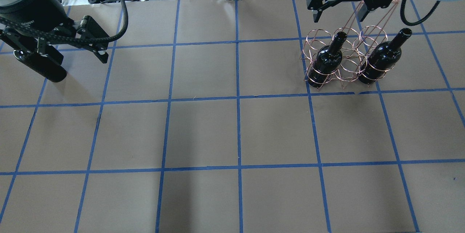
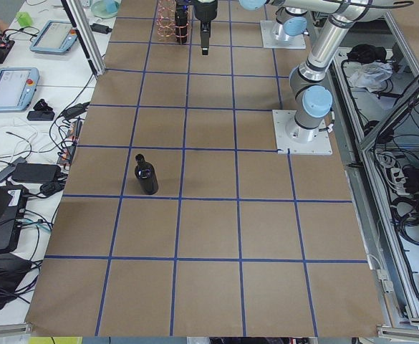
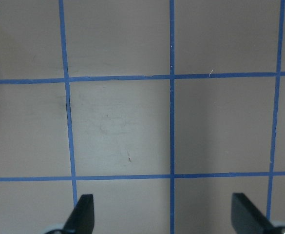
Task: Place wine into wine basket
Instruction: 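Move the left gripper toward the dark wine bottle near the table edge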
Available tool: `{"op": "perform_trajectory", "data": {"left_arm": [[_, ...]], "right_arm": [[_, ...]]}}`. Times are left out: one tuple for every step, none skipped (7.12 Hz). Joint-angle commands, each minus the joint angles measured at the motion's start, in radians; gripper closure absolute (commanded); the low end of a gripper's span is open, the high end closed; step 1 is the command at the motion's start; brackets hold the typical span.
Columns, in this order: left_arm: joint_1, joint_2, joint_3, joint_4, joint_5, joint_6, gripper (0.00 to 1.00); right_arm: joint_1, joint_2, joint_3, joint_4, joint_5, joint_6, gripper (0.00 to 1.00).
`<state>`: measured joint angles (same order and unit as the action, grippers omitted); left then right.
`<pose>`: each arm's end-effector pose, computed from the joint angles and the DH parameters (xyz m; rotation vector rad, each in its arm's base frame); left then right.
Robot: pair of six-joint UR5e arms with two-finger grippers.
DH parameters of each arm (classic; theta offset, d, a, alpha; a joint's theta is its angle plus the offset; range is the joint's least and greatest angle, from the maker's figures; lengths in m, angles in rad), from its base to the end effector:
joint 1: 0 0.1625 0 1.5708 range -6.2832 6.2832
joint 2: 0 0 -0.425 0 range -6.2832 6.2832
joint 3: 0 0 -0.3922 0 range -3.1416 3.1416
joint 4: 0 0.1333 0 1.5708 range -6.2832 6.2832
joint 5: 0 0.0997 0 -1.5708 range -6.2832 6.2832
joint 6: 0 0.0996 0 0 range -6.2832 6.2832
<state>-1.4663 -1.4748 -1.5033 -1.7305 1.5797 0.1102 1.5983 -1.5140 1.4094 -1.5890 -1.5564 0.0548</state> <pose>-0.0851 -0.4577 0.5502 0.0089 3.1323 -0.0044 0.1491 -0.5214 0.5411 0.0412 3.1161 -0.1905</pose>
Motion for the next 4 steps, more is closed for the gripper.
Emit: {"op": "perform_trajectory", "data": {"left_arm": [[0.0,0.001,-0.002,-0.003,0.006,-0.003,0.0],[0.001,-0.002,-0.002,-0.003,0.0,-0.007,0.0],[0.001,-0.001,-0.012,-0.001,0.011,-0.004,0.0],[0.014,-0.009,-0.015,0.006,-0.006,0.009,0.0]], "right_arm": [[-0.009,-0.003,0.0,0.006,-0.013,0.0,0.0],[-0.003,-0.046,0.002,0.017,-0.004,0.0,0.0],[-0.001,-0.051,0.035,0.015,-0.008,-0.001,0.0],[0.0,-0.054,0.061,0.012,0.005,-0.001,0.0]]}}
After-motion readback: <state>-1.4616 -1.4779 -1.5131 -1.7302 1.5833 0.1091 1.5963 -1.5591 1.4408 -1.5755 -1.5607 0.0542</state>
